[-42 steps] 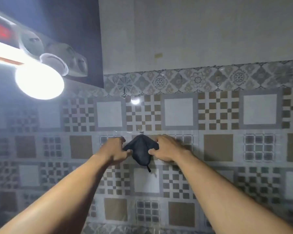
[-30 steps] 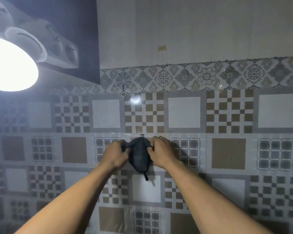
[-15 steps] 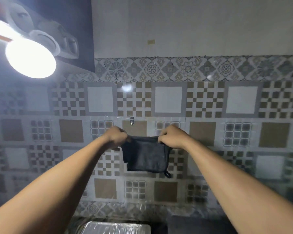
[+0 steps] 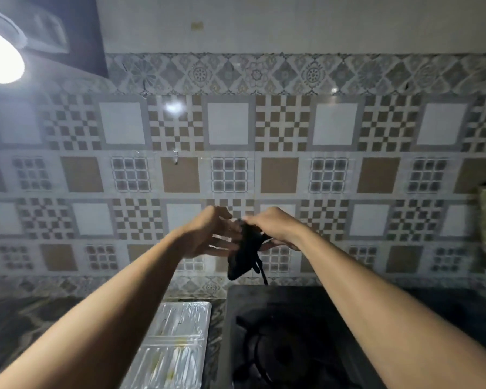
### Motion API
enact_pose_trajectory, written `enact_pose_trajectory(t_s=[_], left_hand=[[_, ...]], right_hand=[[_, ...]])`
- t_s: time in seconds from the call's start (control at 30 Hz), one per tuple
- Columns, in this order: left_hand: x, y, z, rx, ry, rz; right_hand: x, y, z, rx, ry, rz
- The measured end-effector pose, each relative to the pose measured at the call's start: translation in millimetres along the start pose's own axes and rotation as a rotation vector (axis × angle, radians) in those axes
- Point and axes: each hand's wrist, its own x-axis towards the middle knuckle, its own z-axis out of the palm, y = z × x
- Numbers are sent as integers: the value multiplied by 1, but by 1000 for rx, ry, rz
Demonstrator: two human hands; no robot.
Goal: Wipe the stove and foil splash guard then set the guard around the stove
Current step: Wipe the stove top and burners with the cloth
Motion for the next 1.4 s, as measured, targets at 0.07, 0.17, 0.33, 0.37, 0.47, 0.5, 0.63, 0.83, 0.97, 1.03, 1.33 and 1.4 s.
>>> enact_pose_trajectory(t_s=[0.07,0.17,0.33,0.37,0.47,0.5,0.63,0.83,0.97,1.03,1.33,1.4], left_hand=[[-2,-7,17,-25,-9,-21],[-7,-21,44,-27,58,-27],[3,-84,95,280,349,191],[4,-103,104,451,377,205],[5,-151,136,723,366,232],[2,-161,149,787,352,239],[3,-188,176,1069,272,110],[5,-191,179,1172,251,27],[5,-192,180,1195,273,23],[5,-192,181,1203,275,25],[3,-191,181,1245,289,2],[4,-192,180,1243,287,1]], right_hand=[[-11,12,-7,-22,-12,-24],[-22,29,-20,-62,-9,-32],[-13,64,-22,-183,-17,-15],[-12,70,-20,-206,-29,-24],[-1,80,-11,-273,-61,-68],[3,83,-7,-297,-63,-90],[24,90,14,-343,-46,-253],[45,113,37,-495,-357,-389],[48,136,39,-662,-446,-353],[49,135,47,-605,-386,-391],[82,154,93,-574,-698,-412],[87,162,89,-589,-712,-423]])
